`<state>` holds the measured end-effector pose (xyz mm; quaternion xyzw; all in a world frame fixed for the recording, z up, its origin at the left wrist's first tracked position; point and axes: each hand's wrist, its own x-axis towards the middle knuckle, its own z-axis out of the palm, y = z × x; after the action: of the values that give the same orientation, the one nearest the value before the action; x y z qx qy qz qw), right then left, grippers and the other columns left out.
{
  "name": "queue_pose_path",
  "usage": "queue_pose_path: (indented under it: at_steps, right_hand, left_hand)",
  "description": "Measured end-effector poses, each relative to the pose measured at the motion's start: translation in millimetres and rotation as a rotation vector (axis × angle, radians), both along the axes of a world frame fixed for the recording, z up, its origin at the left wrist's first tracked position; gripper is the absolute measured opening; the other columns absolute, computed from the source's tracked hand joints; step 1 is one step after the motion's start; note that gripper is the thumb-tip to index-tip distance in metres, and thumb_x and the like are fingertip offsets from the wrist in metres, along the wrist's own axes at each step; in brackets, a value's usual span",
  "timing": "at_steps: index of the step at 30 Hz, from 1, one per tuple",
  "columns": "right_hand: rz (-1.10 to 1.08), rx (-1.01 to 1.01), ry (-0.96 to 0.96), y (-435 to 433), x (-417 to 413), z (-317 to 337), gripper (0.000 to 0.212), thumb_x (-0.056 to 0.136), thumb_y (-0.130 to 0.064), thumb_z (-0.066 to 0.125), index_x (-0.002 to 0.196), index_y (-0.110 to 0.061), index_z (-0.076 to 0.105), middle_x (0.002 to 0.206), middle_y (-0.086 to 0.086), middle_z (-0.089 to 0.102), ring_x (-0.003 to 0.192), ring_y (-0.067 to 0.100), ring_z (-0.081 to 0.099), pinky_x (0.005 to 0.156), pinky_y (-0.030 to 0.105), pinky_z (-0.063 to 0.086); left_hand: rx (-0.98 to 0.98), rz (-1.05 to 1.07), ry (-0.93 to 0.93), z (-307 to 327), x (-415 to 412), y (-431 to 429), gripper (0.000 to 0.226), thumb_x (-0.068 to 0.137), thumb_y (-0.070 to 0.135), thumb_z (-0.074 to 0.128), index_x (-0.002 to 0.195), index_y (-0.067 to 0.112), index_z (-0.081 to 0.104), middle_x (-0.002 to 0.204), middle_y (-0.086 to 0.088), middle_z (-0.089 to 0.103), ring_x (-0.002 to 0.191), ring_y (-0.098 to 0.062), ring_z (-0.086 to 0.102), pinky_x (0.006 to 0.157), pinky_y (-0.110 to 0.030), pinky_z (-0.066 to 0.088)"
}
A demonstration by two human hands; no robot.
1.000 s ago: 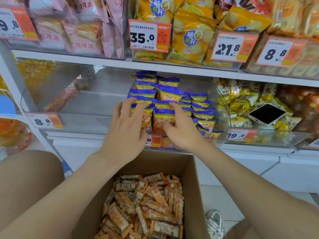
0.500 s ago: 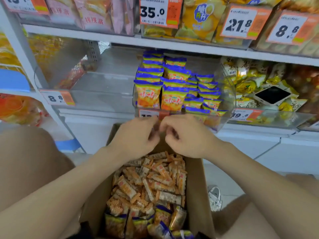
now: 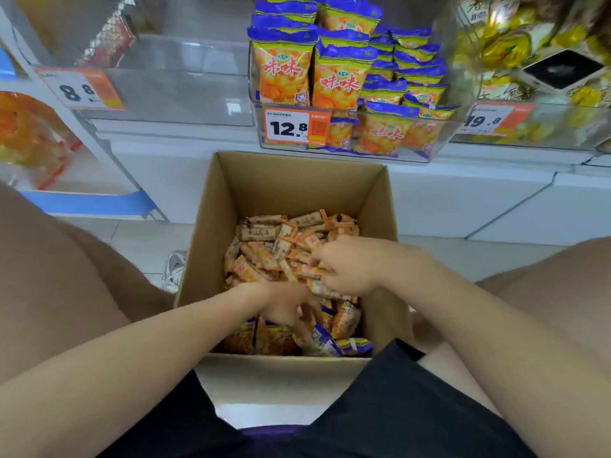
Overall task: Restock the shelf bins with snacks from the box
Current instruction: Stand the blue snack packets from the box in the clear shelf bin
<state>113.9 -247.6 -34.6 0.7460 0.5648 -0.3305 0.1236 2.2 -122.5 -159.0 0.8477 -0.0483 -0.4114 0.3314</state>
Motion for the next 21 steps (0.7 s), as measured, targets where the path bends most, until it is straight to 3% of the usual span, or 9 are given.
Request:
queue_pose_path:
  at_steps: [2, 6, 9, 11, 14, 16, 18, 21]
  right_hand:
    - [-0.034, 0.023, -0.041, 2, 11, 0, 0.034, 0.105, -0.030, 0.048, 0.134, -0.016, 0.058, 0.100, 0.002, 0.066, 0.101, 0.027, 0.064, 0.086, 0.048, 0.057]
    - [-0.063, 0.001, -0.097, 0, 27, -5, 0.028, 0.100, -0.028, 0.050, 0.124, -0.020, 0.061, 0.102, 0.003, 0.066, 0.095, 0.028, 0.065, 0.084, 0.051, 0.059]
    - [-0.121, -0.031, -0.084, -4, 36, 0, 0.026, 0.097, -0.022, 0.047, 0.112, -0.015, 0.067, 0.103, 0.006, 0.067, 0.097, 0.030, 0.066, 0.085, 0.052, 0.059]
    - [-0.164, 0.014, -0.094, -10, 45, 11, 0.023, 0.097, -0.015, 0.050, 0.115, -0.013, 0.064, 0.103, 0.008, 0.066, 0.096, 0.028, 0.064, 0.083, 0.050, 0.058]
    - [-0.268, 0.143, -0.017, -25, 62, 24, 0.039, 0.087, -0.005, 0.065, 0.117, -0.024, 0.049, 0.102, 0.002, 0.053, 0.094, 0.026, 0.058, 0.076, 0.052, 0.055]
    - [-0.268, 0.250, 0.069, -33, 67, 32, 0.060, 0.076, -0.018, 0.080, 0.118, -0.038, 0.041, 0.111, -0.006, 0.047, 0.102, 0.020, 0.054, 0.080, 0.045, 0.054]
    - [-0.259, 0.395, 0.128, -36, 65, 38, 0.073, 0.068, -0.030, 0.088, 0.121, -0.042, 0.039, 0.118, -0.010, 0.042, 0.106, 0.011, 0.051, 0.085, 0.035, 0.052]
    - [-0.283, 0.710, 0.104, -33, 58, 59, 0.059, 0.074, -0.031, 0.088, 0.119, -0.032, 0.051, 0.119, -0.009, 0.049, 0.106, 0.007, 0.050, 0.084, 0.027, 0.044]
  left_hand:
    - [0.008, 0.013, -0.041, -6, 3, -14, 0.046, 0.092, 0.048, 0.077, 0.131, 0.025, 0.070, 0.126, 0.005, 0.068, 0.110, -0.015, 0.062, 0.093, -0.030, 0.051]
    - [0.060, 0.100, -0.124, -13, 8, -25, 0.032, 0.098, 0.041, 0.069, 0.121, 0.018, 0.069, 0.115, -0.002, 0.068, 0.102, -0.023, 0.062, 0.091, -0.043, 0.054]
    - [0.036, 0.338, -0.125, 2, 22, -19, 0.018, 0.102, 0.029, 0.063, 0.113, 0.015, 0.063, 0.103, -0.004, 0.067, 0.095, -0.025, 0.064, 0.077, -0.039, 0.055]
    - [0.002, 0.567, -0.191, 23, 34, -9, 0.013, 0.105, 0.025, 0.058, 0.110, 0.014, 0.058, 0.094, -0.007, 0.068, 0.087, -0.027, 0.069, 0.067, -0.037, 0.056]
    - [-0.230, 1.049, -0.202, 65, 47, 2, 0.010, 0.106, 0.023, 0.058, 0.107, 0.013, 0.058, 0.094, -0.016, 0.070, 0.073, -0.027, 0.076, 0.062, -0.045, 0.065]
    - [-0.355, 1.255, -0.201, 97, 53, 6, 0.010, 0.105, 0.018, 0.060, 0.105, 0.008, 0.062, 0.099, -0.021, 0.072, 0.072, -0.027, 0.078, 0.060, -0.040, 0.065]
    - [-0.522, 1.350, -0.157, 128, 55, 10, 0.015, 0.103, 0.014, 0.061, 0.109, 0.000, 0.064, 0.100, -0.027, 0.075, 0.076, -0.029, 0.079, 0.062, -0.035, 0.064]
    - [-0.706, 1.381, -0.085, 168, 54, 15, 0.028, 0.101, 0.014, 0.061, 0.119, -0.008, 0.064, 0.098, -0.030, 0.075, 0.079, -0.033, 0.079, 0.063, -0.035, 0.064]
